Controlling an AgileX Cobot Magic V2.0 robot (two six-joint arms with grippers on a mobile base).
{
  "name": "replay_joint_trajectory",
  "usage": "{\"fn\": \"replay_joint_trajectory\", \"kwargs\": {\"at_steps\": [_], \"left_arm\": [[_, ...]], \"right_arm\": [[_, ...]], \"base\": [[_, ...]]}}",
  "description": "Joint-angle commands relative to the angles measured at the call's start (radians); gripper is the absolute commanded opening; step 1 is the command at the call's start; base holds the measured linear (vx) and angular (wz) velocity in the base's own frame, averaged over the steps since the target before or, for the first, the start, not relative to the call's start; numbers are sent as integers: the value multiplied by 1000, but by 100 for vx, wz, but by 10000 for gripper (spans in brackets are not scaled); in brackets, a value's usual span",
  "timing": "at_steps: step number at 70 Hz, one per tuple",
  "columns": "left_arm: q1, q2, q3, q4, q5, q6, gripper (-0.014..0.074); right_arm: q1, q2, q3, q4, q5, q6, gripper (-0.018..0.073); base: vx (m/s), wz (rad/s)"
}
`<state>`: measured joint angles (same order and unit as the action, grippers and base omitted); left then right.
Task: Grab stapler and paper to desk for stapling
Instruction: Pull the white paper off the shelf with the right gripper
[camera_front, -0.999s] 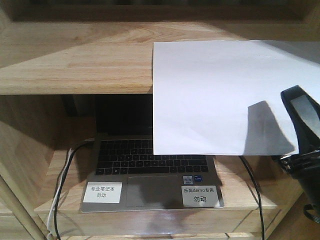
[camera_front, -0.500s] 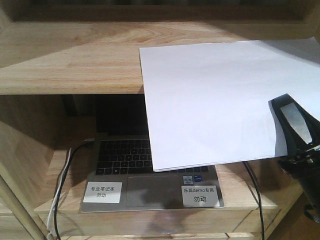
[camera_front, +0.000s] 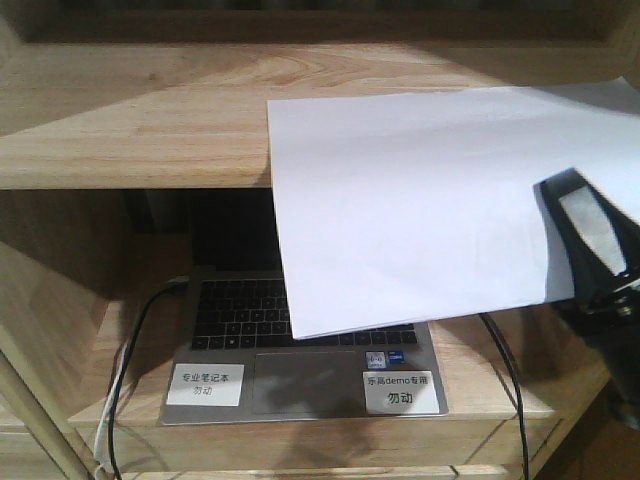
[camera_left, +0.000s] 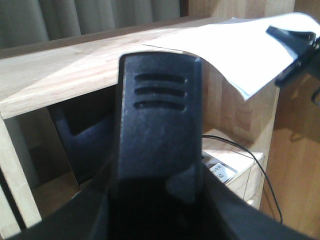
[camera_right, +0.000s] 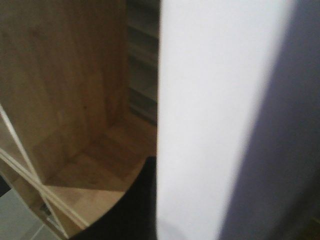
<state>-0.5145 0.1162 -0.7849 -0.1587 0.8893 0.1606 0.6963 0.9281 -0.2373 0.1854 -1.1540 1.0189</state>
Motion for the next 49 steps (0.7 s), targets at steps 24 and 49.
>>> {"fn": "replay_joint_trajectory", "kwargs": {"at_steps": [24, 49], "left_arm": [[-3, 17, -25, -16, -117, -1, -6], [-3, 17, -25, -16, -117, -1, -6]], "right_arm": [[1, -229, -56, -123, -94, -117, -7], [1, -454, -56, -174, 24, -117, -7]], "base": [[0, 0], [0, 0]]}}
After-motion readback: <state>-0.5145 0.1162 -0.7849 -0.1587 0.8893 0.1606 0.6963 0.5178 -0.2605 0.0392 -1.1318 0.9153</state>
